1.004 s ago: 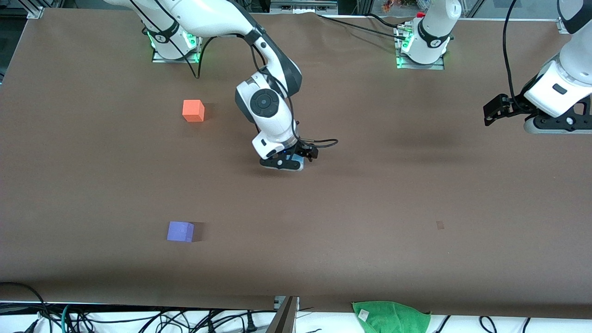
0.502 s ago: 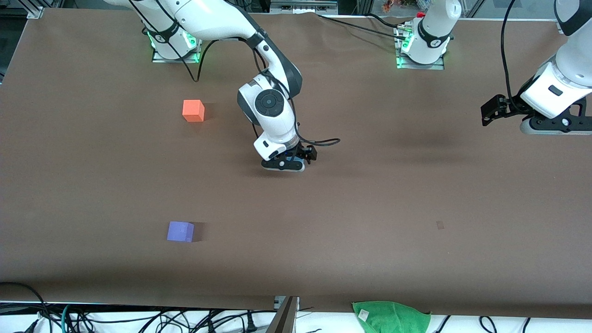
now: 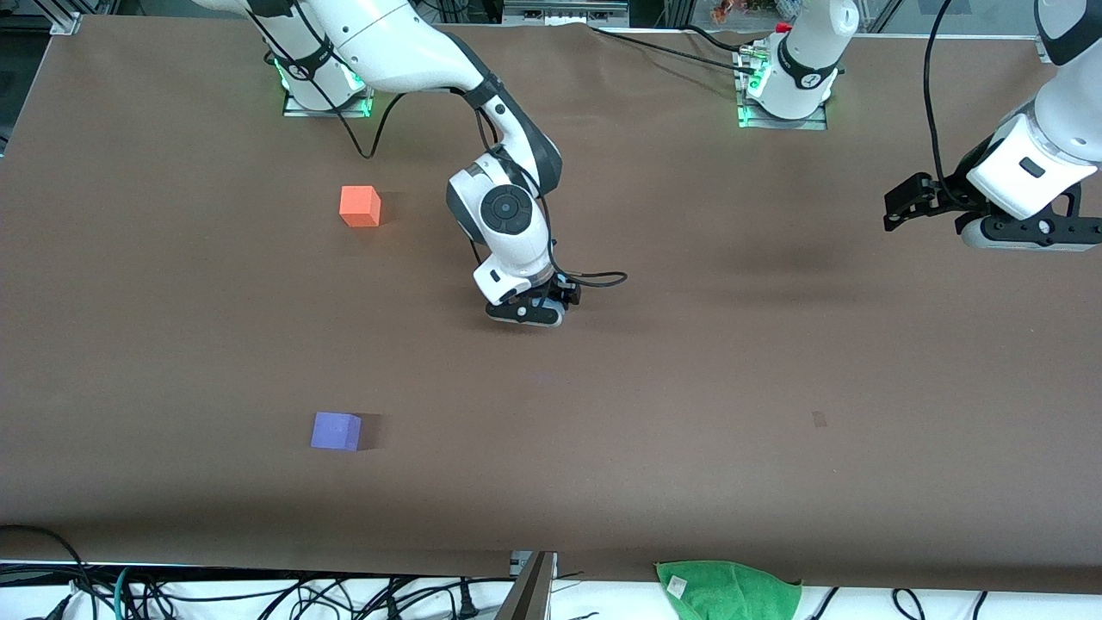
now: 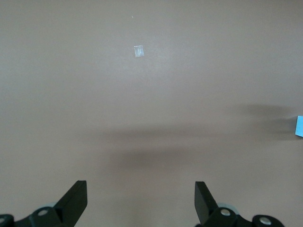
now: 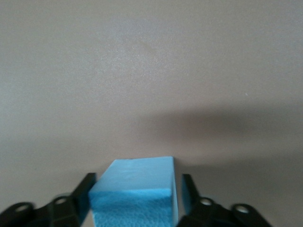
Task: Place blue block between orange and purple blocks
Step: 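Close the right gripper on the light-blue cube and lift it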
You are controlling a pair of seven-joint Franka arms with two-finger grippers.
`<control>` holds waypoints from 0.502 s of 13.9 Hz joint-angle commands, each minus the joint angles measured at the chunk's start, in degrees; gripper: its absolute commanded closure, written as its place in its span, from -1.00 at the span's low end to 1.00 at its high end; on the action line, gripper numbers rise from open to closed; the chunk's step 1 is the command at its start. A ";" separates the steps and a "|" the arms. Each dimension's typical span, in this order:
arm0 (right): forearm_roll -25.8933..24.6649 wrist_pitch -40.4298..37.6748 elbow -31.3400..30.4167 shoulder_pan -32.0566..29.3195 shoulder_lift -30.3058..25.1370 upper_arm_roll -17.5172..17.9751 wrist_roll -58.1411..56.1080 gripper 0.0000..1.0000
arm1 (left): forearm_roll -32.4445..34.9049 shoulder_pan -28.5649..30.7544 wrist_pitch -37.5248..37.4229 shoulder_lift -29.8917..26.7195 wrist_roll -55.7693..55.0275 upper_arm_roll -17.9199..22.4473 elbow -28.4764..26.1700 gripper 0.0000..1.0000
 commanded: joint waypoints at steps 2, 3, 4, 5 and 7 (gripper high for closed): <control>-0.97 0.04 0.94 -0.84 -0.14 -0.28 0.33 0.58 | -0.82 0.47 -0.68 -0.14 0.68 -0.36 0.08 -1.00; -0.97 -0.05 0.85 -1.02 -0.14 -0.28 -0.62 0.67 | -0.82 0.47 -0.68 -0.14 0.68 -0.36 0.08 -1.00; -0.88 -0.31 0.85 -1.80 -0.23 -0.28 -2.03 0.67 | -0.82 0.47 -0.68 -0.14 0.68 -0.36 0.08 -1.00; -0.79 -0.75 0.85 -2.76 -0.49 -0.28 -3.00 0.67 | -0.82 0.38 -0.68 -0.14 0.68 -0.36 0.16 -1.00; -0.70 -2.94 0.94 -4.08 -1.45 -0.28 -4.66 0.67 | -0.82 0.47 -0.68 -0.14 0.68 -0.44 0.08 -1.00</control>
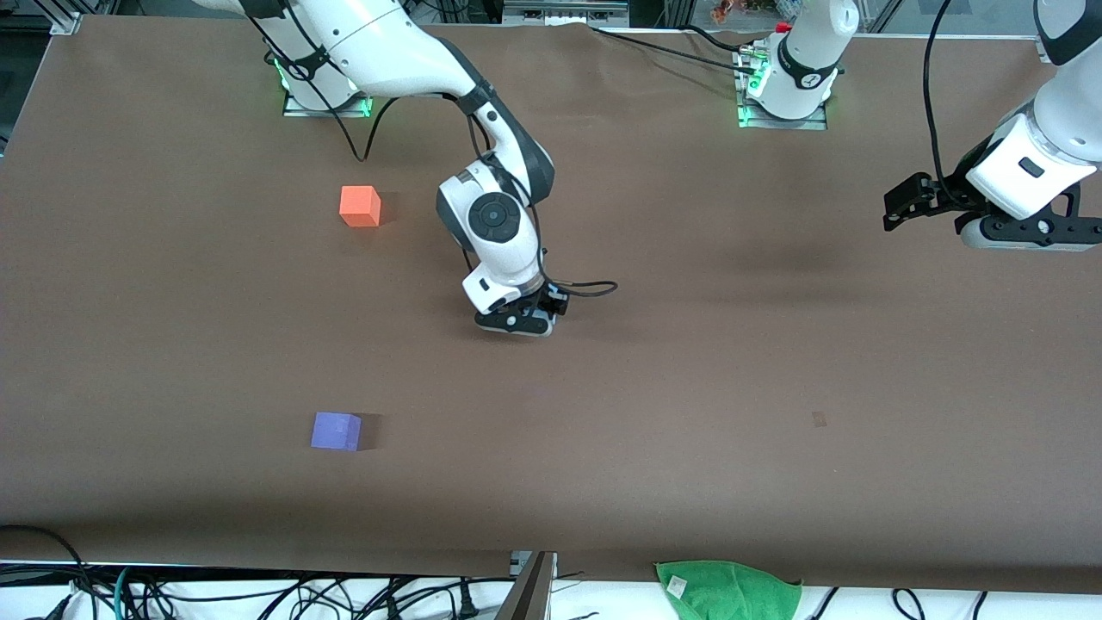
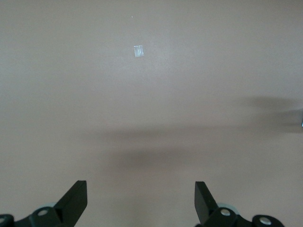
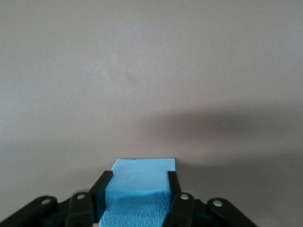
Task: Place blue block between orange and purple blocks
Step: 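Close the right gripper on the light-blue cube and lift it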
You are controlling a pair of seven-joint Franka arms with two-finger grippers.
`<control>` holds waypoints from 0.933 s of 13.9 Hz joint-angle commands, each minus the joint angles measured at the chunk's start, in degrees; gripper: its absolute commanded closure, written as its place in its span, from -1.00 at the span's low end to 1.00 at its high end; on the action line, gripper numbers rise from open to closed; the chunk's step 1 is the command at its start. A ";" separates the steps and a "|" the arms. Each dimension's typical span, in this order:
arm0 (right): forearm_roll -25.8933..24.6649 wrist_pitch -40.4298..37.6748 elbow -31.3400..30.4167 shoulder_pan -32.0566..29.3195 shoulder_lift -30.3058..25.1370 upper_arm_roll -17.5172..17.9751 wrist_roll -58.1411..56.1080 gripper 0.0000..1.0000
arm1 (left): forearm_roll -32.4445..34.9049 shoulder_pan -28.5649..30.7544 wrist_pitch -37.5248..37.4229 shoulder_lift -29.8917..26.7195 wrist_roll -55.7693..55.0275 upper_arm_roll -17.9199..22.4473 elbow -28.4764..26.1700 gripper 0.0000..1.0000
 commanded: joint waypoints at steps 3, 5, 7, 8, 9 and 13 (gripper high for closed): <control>0.08 -9.41 0.33 -8.53 -4.74 0.58 -11.82 0.67 | -0.82 0.47 -0.67 -0.14 0.68 -0.30 0.08 -1.00; 0.25 -12.67 0.16 -12.75 -6.50 0.50 -17.63 0.66 | -0.82 0.38 -0.67 -0.14 0.59 -0.39 0.17 -1.00; 0.25 -14.44 -0.80 -16.88 -7.91 0.50 -22.12 0.65 | -0.82 0.29 -0.67 -0.14 0.59 -0.48 0.17 -1.00; 0.25 -15.32 -1.94 -18.73 -8.79 0.50 -24.57 0.65 | -0.82 0.29 -0.67 -0.14 0.59 -0.48 0.17 -1.00; 0.25 -15.76 -3.95 -20.14 -10.10 0.50 -26.77 0.65 | -0.82 0.21 -0.67 -0.14 0.50 -0.56 0.17 -1.00; 0.25 -15.24 -12.92 -21.56 -15.11 -0.99 -28.46 0.60 | -0.82 -0.06 -0.67 -0.14 0.50 -0.57 0.17 -1.00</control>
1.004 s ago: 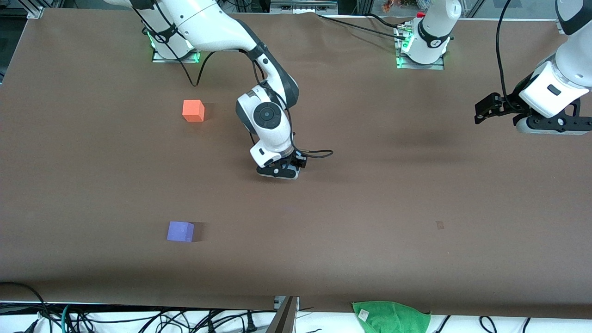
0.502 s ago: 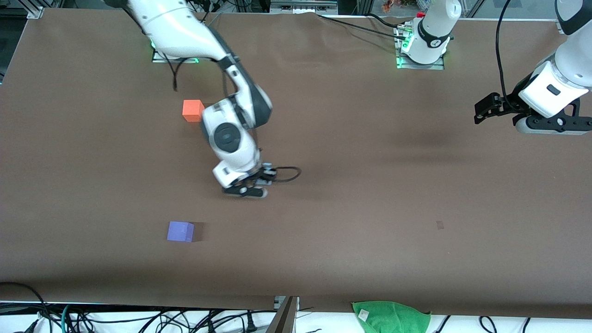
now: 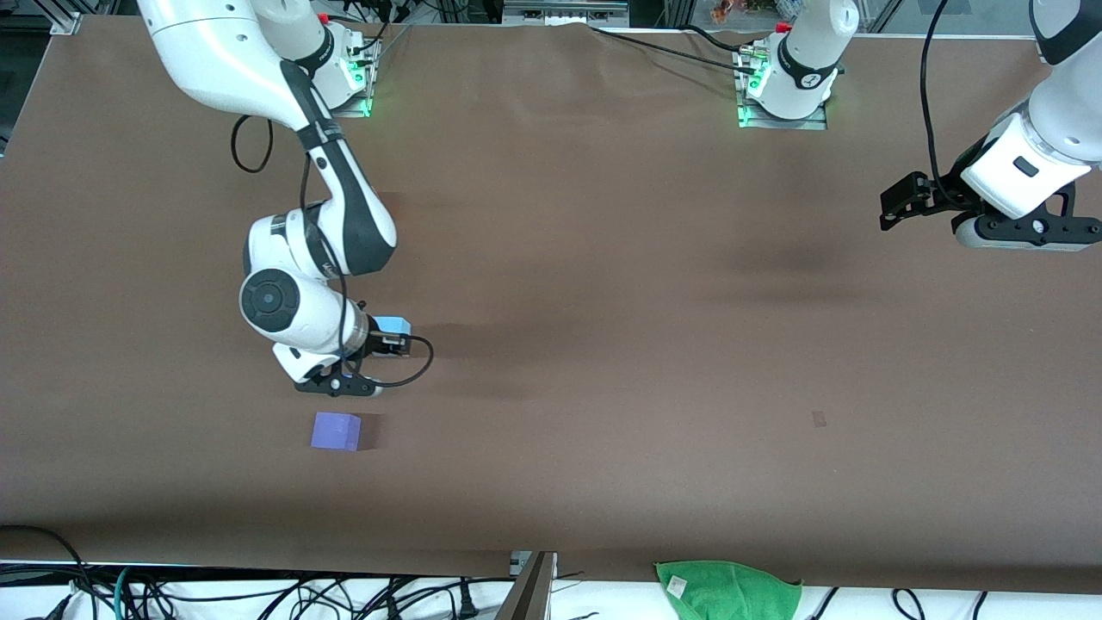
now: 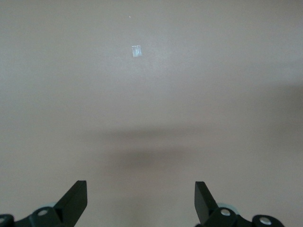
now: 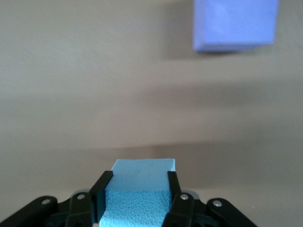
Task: Place blue block between orange and purple blocks
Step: 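Carry the cube with the right gripper between orange and purple cubes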
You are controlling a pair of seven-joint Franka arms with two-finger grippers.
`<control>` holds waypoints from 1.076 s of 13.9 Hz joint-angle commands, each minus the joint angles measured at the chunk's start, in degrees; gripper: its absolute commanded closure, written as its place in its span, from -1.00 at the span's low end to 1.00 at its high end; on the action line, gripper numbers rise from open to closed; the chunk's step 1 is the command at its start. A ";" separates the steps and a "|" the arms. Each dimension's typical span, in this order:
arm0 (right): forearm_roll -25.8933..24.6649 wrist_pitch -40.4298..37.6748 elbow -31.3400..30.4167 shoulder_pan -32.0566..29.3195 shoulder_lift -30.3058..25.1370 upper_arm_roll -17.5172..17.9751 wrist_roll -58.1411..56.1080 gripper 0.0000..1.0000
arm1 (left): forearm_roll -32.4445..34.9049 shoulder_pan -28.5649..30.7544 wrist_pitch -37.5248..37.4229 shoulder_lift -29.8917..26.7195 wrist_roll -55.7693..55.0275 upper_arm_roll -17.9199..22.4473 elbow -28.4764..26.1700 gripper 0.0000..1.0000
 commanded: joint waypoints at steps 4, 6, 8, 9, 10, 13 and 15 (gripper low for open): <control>0.29 3.33 -12.18 -0.85 -6.32 -2.77 -6.62 0.58 | -0.82 -0.04 -0.67 -0.14 0.50 -0.15 0.16 -1.00; 0.29 8.50 -16.66 -1.99 -7.19 -2.78 -9.17 0.58 | -0.82 -0.04 -0.67 -0.14 0.50 -0.15 0.16 -1.00; 0.46 12.64 -19.48 -2.79 -7.46 -2.78 -10.76 0.58 | -0.82 -0.04 -0.76 -0.14 0.50 -0.15 0.16 -1.00; 1.77 13.01 -19.75 -2.88 -7.46 -2.78 -10.94 0.58 | -0.82 -0.04 -0.93 -0.14 0.50 -0.15 0.16 -1.00; 3.61 13.01 -19.76 -2.88 -7.29 -2.78 -11.98 0.58 | -0.82 -0.04 -0.93 -0.14 0.50 -0.15 0.16 -1.00; 5.65 13.10 -19.84 -2.88 -6.93 -2.87 -14.19 0.39 | -0.82 -0.13 -1.02 -0.14 0.50 -0.15 0.16 -1.00; 5.65 13.53 -19.84 -2.88 -6.85 -2.87 -14.37 -0.39 | -0.82 -0.04 -1.11 -0.14 0.50 -0.15 0.16 -1.00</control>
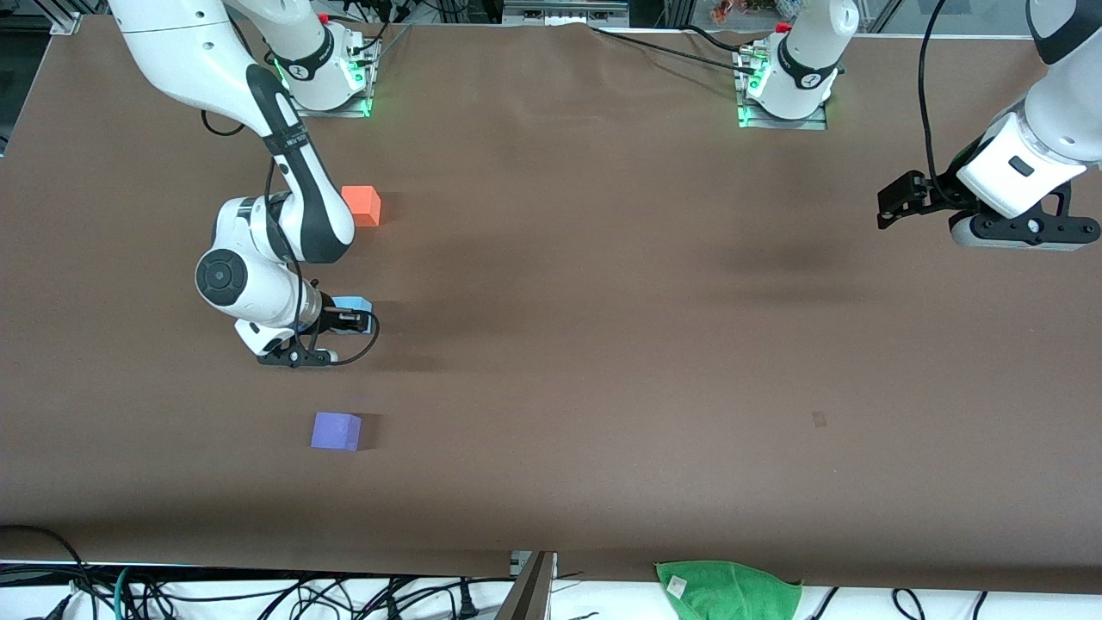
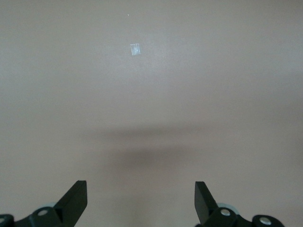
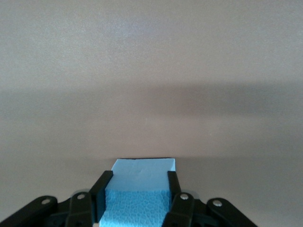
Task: Place blue block between orange and purple blocks
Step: 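Carry the cube with the right gripper between orange and purple cubes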
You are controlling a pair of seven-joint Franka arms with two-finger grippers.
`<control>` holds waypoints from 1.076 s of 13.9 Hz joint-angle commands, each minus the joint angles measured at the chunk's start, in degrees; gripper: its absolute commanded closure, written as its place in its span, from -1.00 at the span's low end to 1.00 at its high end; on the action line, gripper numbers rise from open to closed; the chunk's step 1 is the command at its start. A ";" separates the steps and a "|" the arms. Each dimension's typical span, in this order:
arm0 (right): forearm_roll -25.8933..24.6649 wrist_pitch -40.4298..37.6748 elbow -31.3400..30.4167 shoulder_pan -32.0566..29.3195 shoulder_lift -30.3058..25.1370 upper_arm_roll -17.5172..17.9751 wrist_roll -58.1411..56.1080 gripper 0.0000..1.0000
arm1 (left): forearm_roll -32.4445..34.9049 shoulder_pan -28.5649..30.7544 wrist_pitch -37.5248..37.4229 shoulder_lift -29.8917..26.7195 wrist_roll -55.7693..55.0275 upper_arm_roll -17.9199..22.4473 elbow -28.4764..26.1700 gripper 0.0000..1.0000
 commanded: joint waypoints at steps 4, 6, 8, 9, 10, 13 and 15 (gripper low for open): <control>1.38 1.11 -2.09 -0.32 -2.17 0.27 -1.98 -0.96 | -0.82 -0.01 -0.71 -0.14 0.50 0.04 0.17 -1.00; 1.38 0.84 -1.57 -0.41 -2.70 0.27 -2.33 -0.97 | -0.82 -0.10 -0.71 -0.14 0.50 0.04 0.17 -1.00; 1.38 0.84 -0.78 -0.32 -3.22 -0.95 -2.95 -0.98 | -0.82 -0.01 -0.80 -0.14 0.50 0.04 0.17 -1.00; 1.38 0.84 0.18 -0.32 -3.32 -1.74 -3.12 -0.98 | -0.82 -0.01 -0.80 -0.14 0.50 0.04 0.17 -1.00; 1.38 0.76 0.72 -0.32 -4.27 -1.92 -3.12 -0.98 | -0.82 -0.01 -0.80 -0.14 0.50 0.04 0.17 -1.00; 1.12 0.58 1.16 -0.23 -8.22 -2.10 -3.38 -0.98 | -0.82 -0.01 -0.80 -0.14 0.50 0.04 0.17 -1.00; 1.12 -4.83 1.16 -0.23 -12.00 -2.89 -3.21 -0.98 | -0.82 -0.10 -0.80 -0.14 0.50 0.04 0.17 -1.00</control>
